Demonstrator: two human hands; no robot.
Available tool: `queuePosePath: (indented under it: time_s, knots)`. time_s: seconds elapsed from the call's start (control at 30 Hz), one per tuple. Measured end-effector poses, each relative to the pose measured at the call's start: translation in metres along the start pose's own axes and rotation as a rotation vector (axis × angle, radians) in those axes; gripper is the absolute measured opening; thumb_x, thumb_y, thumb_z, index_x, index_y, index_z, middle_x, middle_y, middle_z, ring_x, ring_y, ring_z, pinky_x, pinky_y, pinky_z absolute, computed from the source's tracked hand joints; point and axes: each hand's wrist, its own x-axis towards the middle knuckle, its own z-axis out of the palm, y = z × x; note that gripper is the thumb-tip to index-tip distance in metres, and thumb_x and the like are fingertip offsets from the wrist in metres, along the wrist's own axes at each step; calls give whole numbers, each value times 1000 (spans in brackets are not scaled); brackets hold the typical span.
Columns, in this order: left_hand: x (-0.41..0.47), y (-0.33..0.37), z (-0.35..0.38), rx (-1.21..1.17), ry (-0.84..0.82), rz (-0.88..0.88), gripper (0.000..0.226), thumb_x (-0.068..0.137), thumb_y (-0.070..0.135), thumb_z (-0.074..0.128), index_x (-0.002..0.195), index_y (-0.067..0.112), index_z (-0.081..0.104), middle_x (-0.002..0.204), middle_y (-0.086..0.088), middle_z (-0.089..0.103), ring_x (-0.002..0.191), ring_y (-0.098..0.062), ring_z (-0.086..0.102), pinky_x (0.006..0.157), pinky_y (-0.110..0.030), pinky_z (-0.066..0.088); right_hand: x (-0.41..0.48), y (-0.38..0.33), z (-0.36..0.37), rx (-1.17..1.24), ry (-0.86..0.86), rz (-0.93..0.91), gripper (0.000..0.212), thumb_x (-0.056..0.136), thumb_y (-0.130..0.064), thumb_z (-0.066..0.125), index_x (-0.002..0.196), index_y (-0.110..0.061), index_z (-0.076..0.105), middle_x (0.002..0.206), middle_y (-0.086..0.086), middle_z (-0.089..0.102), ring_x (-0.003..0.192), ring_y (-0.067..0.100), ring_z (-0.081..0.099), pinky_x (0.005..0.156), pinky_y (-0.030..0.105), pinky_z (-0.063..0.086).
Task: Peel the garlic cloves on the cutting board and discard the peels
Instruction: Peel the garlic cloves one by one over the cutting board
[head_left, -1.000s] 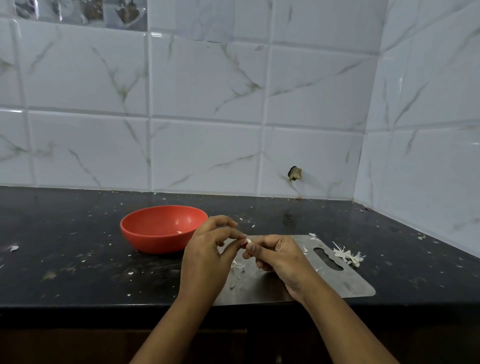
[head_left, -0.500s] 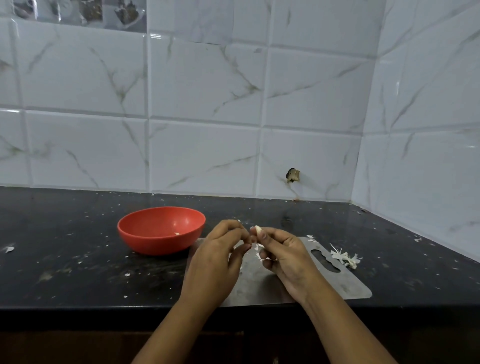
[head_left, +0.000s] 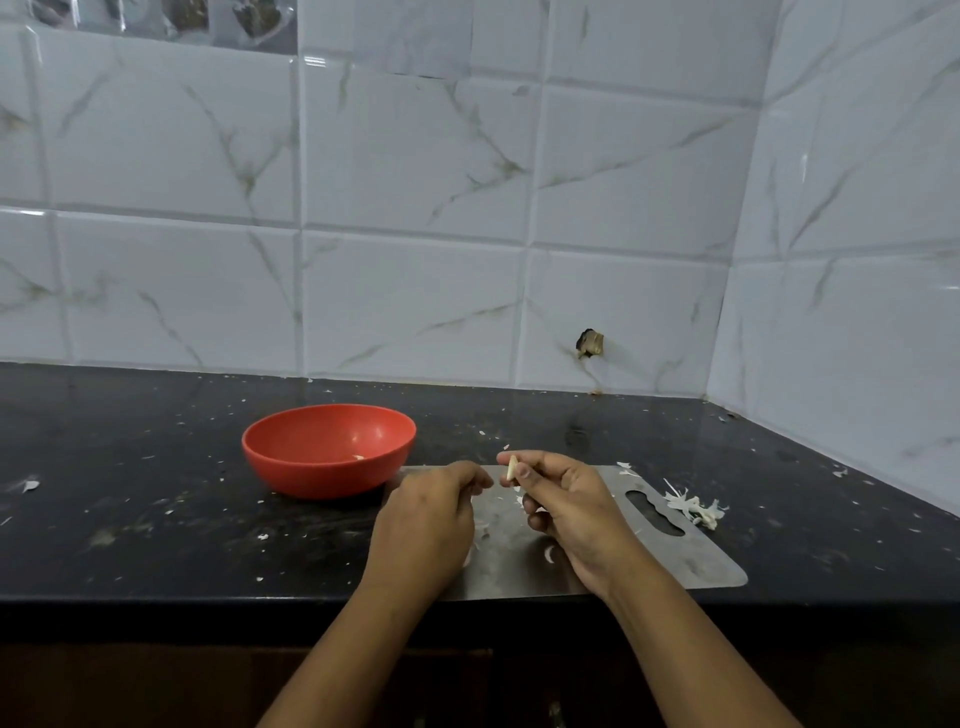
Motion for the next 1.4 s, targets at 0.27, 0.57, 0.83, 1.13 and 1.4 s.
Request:
queuePosePath:
  time_s: [0.27,0.57,0.83,1.13,1.4]
  knots:
    - [0,-1,1,-167,63,4,19,90,9,58,96,25,66,88,11,73,81,-2,67,76,-35,55,-1,2,4,-97,11,-28,8,94,-13,61,94,-14,69,75,-5,70,60,4,52,59,20,45]
    - [1,2,-3,-143,-35,23,20,98,34,48,99,26,67,80,14,70,72,-1,62,71,-35,53,-3,2,5,-119,-16,-132,12,90,-10,65,92,-19,73,78,-6,71,72,3,62,62,20,51]
    - [4,-2,-1,-273,-72,62,16,94,22,58,100,19,72,82,11,72,76,4,64,70,-13,47,-3,2,5,-66,-12,-182,7,88,-3,66,85,-5,71,76,3,73,65,5,64,61,18,52]
    - [0,0,4,180,31,207,16,93,24,55,85,18,67,78,2,69,73,-18,64,66,-38,51,-2,3,5,-72,1,-115,13,88,-2,65,78,-9,70,71,7,71,57,6,58,58,18,50]
    - [-6,-1,9,253,188,271,28,84,44,54,70,21,63,58,4,62,52,-18,59,43,-33,47,2,5,5,-77,6,-107,13,93,-6,61,82,-7,67,64,0,63,61,7,58,59,20,50]
